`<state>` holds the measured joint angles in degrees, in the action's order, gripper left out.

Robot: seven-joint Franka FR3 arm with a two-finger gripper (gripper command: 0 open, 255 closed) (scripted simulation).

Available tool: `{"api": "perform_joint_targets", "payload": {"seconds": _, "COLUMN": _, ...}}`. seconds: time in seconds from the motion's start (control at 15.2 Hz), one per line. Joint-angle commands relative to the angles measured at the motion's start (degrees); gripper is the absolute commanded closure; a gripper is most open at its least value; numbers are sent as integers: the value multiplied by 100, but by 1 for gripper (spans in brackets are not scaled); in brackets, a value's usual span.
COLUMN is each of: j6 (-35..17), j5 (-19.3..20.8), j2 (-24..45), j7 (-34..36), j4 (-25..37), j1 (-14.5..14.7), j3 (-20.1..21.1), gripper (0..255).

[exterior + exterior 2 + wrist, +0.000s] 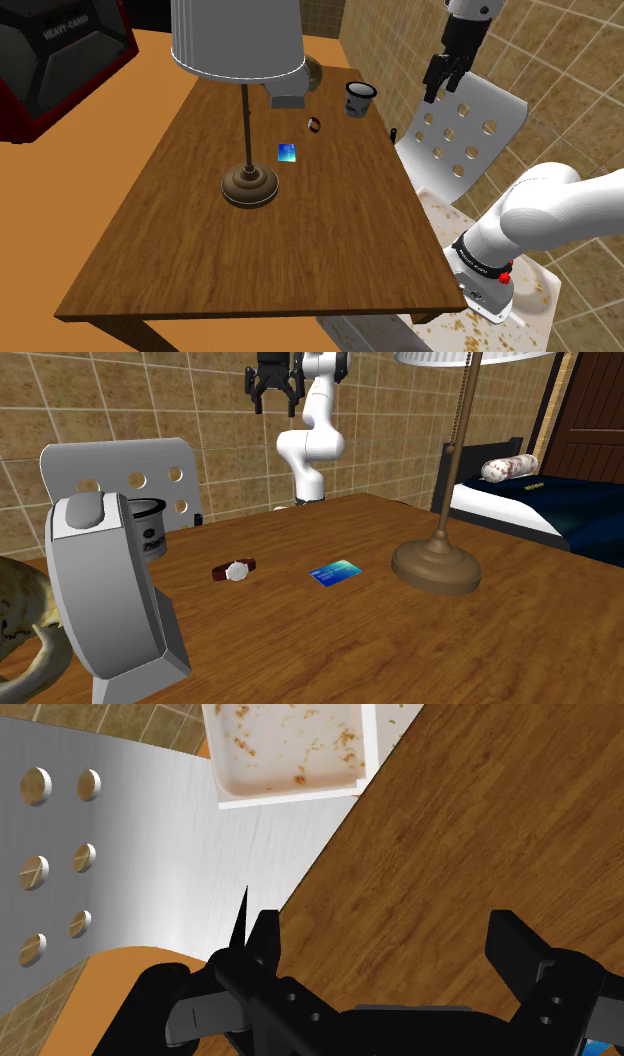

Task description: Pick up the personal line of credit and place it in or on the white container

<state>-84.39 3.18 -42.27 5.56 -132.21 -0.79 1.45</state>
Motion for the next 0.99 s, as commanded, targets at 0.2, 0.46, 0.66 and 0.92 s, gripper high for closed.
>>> {"api": "perform_joint_targets", "payload": {"seconds": 0.2, "j6": -377, "j5": -295, "j2": 275, "j7": 571, "j4": -132, "j1": 6, "j3": 274, "gripper": 0}}
{"api": "perform_joint_targets", "payload": {"seconds": 0.46, "j6": -911, "j5": -643, "j2": 758, "j7": 1301, "j4": -197, "j1": 16, "j3": 630, "gripper": 0}}
{"api": "perform_joint_targets", "payload": {"seconds": 0.66, "j6": -1325, "j5": -855, "j2": 1200, "j7": 1830, "j4": -158, "j1": 21, "j3": 881, "gripper": 0}}
{"api": "perform_joint_targets", "payload": {"seconds": 0.92, "j6": -1872, "j5": -1061, "j2": 1881, "j7": 2516, "j4": 8, "j1": 14, "j3": 1196, "gripper": 0}}
